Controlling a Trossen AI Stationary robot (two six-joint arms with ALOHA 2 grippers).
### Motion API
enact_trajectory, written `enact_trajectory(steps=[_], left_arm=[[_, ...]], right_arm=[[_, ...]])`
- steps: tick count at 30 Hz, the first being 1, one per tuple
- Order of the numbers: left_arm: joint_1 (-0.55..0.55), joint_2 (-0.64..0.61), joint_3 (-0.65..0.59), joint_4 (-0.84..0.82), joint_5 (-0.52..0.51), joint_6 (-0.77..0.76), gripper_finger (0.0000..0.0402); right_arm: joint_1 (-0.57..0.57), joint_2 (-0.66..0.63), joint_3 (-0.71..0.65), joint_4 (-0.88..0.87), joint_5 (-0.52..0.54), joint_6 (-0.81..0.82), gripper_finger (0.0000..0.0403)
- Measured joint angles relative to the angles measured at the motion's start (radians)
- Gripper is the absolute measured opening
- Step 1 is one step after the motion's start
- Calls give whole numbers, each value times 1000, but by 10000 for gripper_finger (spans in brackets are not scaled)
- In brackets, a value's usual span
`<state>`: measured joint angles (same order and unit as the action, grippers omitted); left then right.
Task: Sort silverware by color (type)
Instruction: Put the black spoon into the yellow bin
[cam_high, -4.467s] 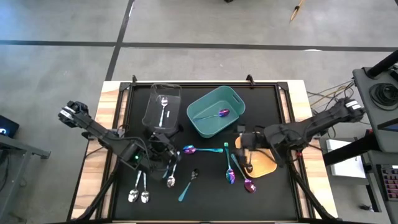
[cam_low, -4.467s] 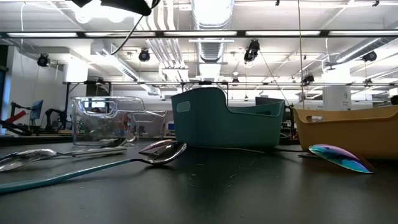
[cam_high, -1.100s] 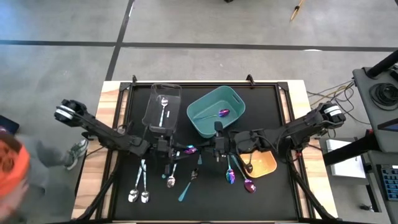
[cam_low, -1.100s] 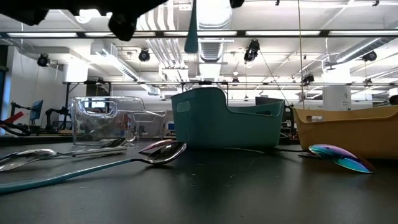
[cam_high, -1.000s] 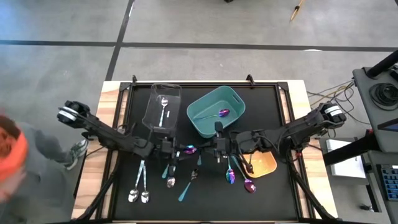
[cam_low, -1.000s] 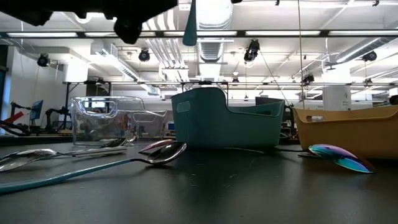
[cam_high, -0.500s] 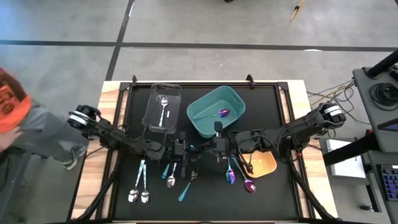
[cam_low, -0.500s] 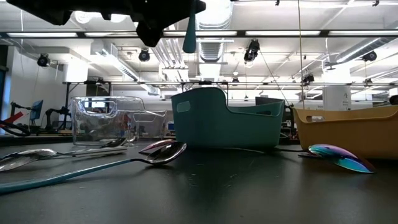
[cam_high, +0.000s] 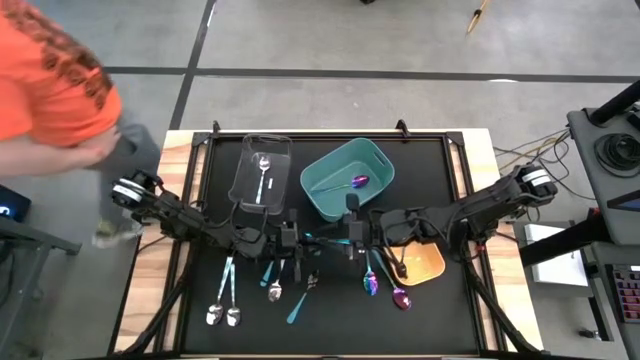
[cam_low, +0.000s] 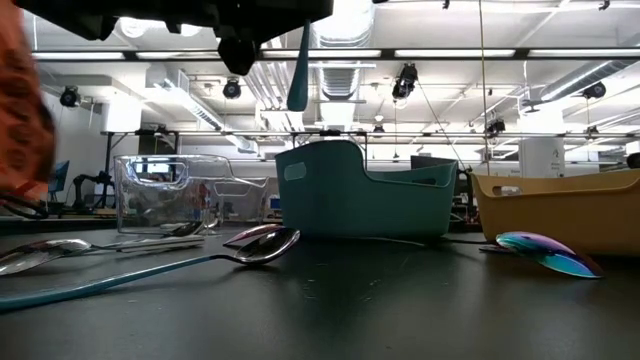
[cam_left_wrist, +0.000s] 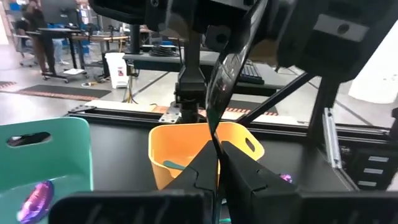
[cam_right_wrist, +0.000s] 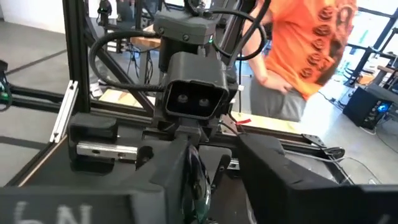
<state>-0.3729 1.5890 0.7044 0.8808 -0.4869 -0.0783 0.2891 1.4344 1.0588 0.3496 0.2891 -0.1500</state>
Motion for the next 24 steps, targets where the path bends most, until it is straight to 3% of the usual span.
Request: enact_trajectory(steps=[5,9,19,24], left_arm=[[0,-6,-6,59,-6,40,0],[0,-13,-5,64,-37,64,0],[0,-15,3,108,-54,93,0],[0,-15,5,107,-54,96,0]], right_arm=[[-1,-31,0,-34,18,1,180],[-1,-68,0,-85,49,57,195],[-2,-5,0,-35,51,103,187],[-1,30,0,48,49,52,160]])
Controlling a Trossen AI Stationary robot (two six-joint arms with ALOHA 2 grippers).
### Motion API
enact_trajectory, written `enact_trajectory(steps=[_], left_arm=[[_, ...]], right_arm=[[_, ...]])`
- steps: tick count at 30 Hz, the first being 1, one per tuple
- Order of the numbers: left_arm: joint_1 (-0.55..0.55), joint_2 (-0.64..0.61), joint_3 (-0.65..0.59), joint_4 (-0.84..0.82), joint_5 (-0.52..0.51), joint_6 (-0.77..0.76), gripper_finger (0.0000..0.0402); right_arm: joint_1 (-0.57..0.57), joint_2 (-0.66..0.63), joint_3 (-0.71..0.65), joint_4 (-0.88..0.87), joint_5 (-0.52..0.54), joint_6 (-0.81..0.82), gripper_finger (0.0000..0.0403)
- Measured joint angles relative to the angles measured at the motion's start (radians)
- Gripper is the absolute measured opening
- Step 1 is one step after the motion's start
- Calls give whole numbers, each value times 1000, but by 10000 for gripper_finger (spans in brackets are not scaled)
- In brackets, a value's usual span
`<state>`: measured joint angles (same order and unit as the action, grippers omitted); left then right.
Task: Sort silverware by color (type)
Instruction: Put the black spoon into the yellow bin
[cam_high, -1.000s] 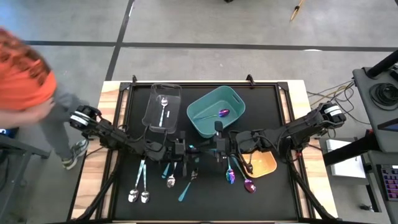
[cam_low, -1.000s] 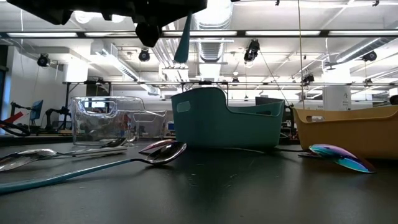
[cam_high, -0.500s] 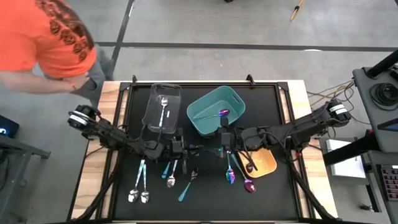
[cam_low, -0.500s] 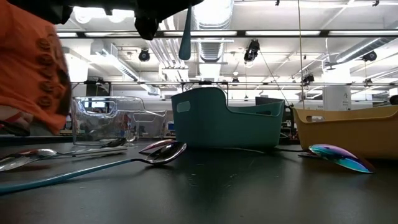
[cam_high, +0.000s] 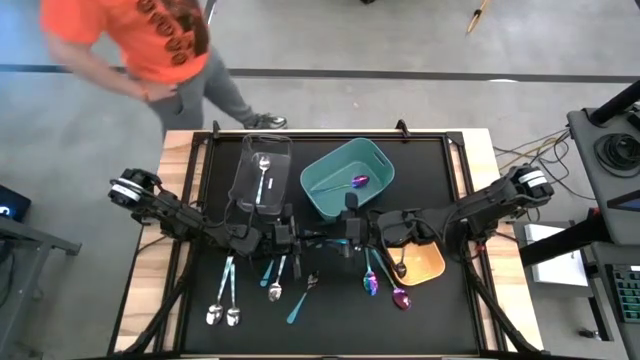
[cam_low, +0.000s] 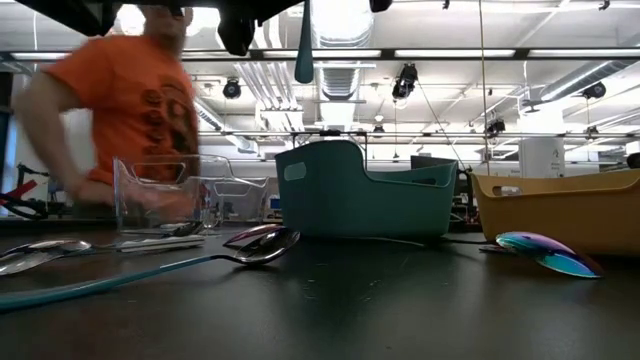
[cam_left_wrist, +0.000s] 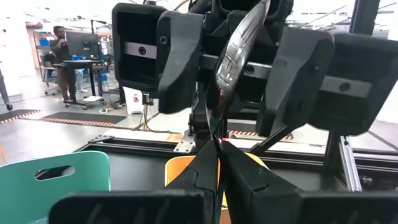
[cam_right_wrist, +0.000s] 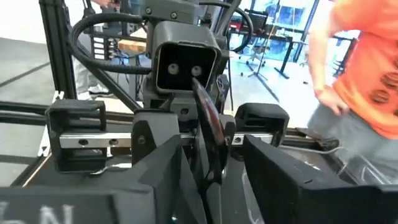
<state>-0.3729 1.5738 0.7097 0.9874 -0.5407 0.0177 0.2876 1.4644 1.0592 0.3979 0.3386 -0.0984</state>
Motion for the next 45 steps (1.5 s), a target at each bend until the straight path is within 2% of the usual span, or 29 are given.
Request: enact_trajectory(steps=[3,7,12,16,18,21,26,31,35,40,45], left_arm=[[0,0,0,-1,0,4,0],[0,0,0,-1,2,8,0],[-1,-4,0,-12,14,8,10],[1,-42,-1,-80,56,12,52],[1,-84,-1,-172,55,35,81],[4,-186,-1,-338,25,76,126],[9,-375,-9,-510,-1,171,179],[8,-508,-28,-546,-16,247,195],[10,-571,-58,-569,-97,259,196],[10,-617,-105,-578,-166,275,196],[10,-637,-108,-571,-186,321,196]], right_arm=[[0,4,0,8,-1,-20,116],[0,2,0,8,-1,-23,29],[0,-13,0,-22,-1,-16,13],[0,-41,0,-61,-3,6,12],[0,-63,0,-92,-2,23,11],[-7,-106,39,-264,1,79,11],[-48,-153,181,-708,3,295,11],[-94,-153,266,-1107,-9,539,10],[-126,-156,275,-1379,-101,746,10],[-124,-158,240,-1560,-179,951,11],[-107,-159,181,-1583,-217,1073,11]])
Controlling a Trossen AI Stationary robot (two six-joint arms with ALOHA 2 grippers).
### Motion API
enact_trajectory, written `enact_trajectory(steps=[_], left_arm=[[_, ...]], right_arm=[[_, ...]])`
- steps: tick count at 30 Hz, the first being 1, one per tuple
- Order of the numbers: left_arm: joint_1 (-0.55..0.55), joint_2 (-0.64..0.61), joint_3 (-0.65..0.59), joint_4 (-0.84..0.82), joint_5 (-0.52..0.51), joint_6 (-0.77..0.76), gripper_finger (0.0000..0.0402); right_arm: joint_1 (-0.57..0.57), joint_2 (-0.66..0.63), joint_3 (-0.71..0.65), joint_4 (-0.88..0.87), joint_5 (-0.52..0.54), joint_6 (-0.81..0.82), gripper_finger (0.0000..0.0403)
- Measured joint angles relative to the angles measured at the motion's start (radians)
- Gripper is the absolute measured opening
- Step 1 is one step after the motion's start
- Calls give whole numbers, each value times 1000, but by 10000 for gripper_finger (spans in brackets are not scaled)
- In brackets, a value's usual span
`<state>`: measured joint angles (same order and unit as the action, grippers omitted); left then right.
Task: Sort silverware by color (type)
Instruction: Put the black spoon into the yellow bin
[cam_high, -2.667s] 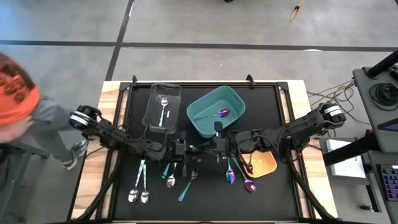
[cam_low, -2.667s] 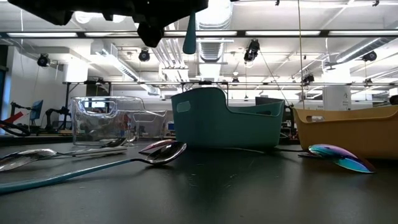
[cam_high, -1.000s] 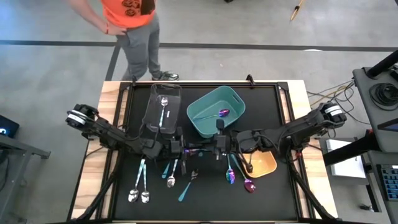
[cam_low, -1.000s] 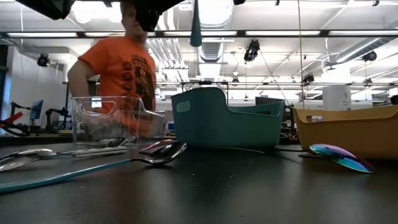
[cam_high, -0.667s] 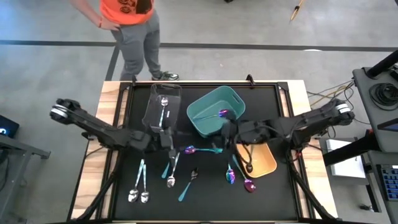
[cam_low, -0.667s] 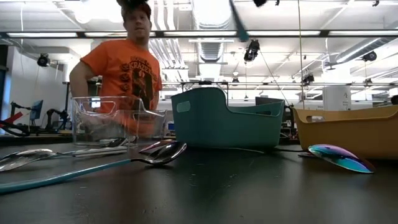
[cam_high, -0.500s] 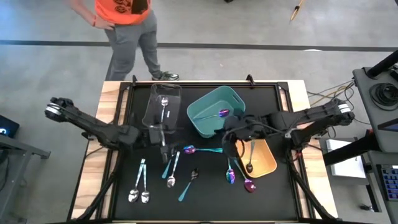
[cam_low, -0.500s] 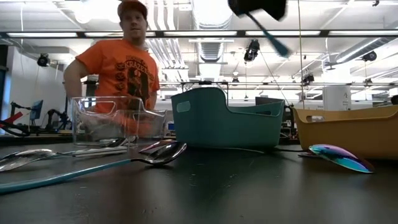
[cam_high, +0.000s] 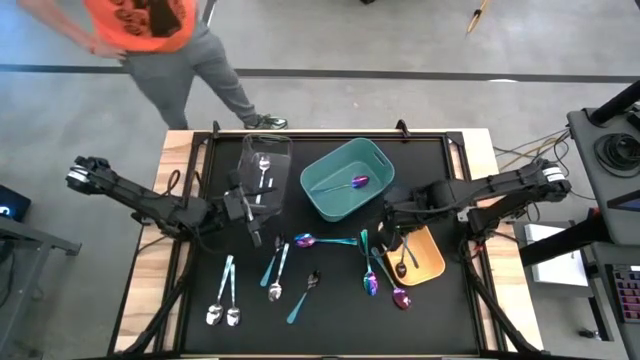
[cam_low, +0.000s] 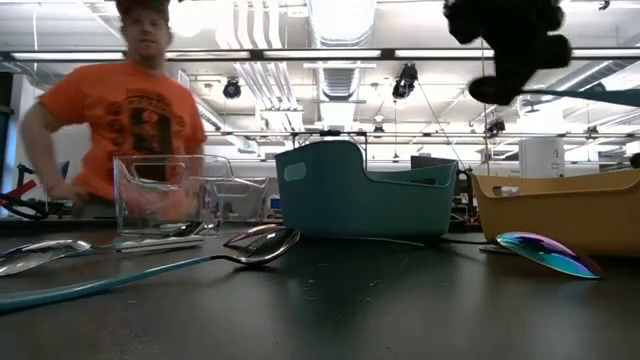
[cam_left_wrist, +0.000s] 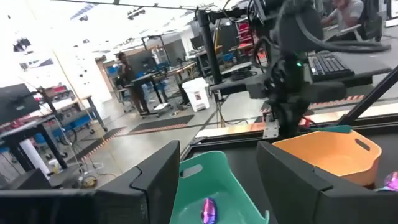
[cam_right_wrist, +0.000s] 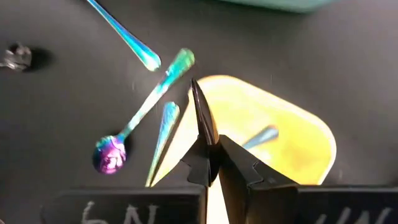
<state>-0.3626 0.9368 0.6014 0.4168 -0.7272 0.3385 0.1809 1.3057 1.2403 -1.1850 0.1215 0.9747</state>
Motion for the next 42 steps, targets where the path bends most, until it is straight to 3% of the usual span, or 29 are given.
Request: enact_trajectory(steps=[6,12,21,29,42], left_arm=[[0,-8,0,-1,0,44,196],[0,-29,-1,-17,-22,46,196],[1,-36,-2,-17,-35,42,196],[1,-34,-2,-17,-34,34,196],[0,-22,-2,-13,-34,34,196]], right_arm=[[-19,-8,-90,14,-65,49,12],[-18,-17,-176,134,-150,51,12],[-25,-77,-289,227,-155,54,12],[-55,-132,-346,257,-96,47,13],[-57,-139,-440,371,-103,47,13]])
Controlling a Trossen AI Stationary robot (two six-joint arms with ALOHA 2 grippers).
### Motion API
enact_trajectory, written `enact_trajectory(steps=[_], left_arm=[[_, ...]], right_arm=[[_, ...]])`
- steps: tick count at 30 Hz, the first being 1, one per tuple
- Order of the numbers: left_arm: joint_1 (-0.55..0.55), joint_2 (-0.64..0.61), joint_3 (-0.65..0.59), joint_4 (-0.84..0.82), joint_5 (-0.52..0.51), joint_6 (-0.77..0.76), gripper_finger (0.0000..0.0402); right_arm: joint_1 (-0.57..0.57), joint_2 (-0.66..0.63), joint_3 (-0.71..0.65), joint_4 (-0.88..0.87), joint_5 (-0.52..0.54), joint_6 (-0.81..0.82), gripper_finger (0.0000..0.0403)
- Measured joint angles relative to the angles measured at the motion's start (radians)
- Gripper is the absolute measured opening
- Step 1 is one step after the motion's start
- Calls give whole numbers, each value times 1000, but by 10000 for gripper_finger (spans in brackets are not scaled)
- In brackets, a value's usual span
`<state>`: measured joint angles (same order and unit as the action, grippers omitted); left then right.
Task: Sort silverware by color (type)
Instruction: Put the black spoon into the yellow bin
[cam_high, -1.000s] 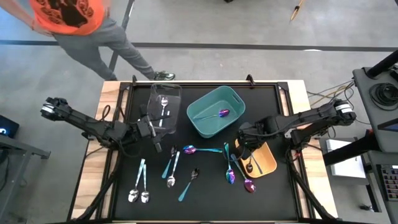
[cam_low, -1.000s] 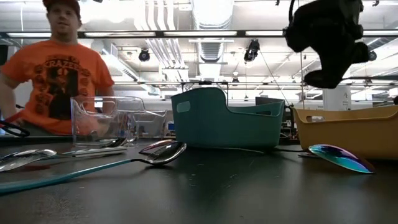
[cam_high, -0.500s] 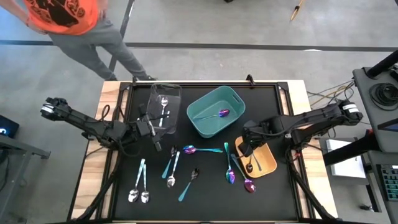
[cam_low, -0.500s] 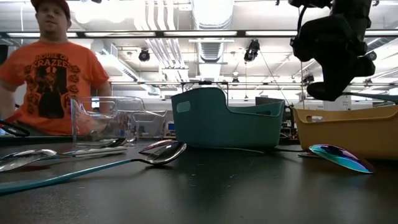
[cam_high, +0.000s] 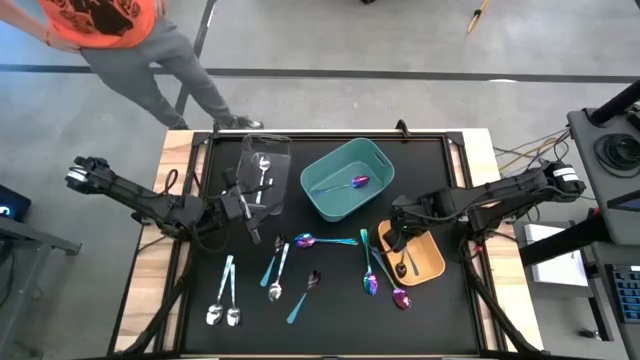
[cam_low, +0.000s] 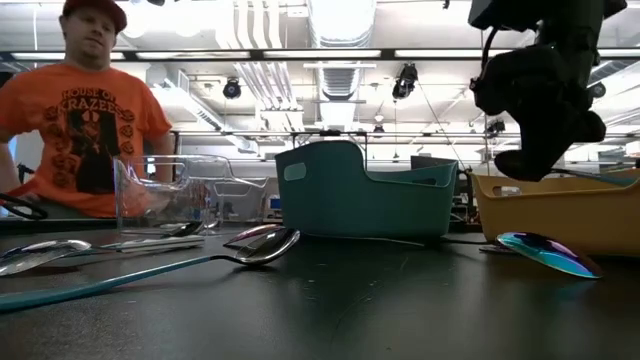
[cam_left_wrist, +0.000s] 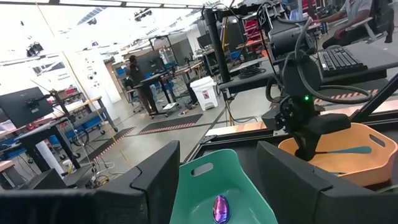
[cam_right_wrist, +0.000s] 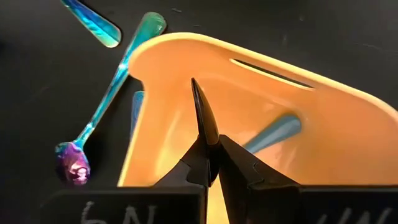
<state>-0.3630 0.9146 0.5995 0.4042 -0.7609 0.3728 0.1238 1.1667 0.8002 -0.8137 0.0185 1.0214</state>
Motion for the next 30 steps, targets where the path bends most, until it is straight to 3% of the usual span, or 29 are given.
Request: enact_trajectory(steps=[25,30], left_arm=[[0,0,2,5,0,-96,196],[0,0,2,-7,1,-128,196]], right_arm=[[0,35,-19,38,53,-26,14],[0,35,-19,39,56,-15,41]])
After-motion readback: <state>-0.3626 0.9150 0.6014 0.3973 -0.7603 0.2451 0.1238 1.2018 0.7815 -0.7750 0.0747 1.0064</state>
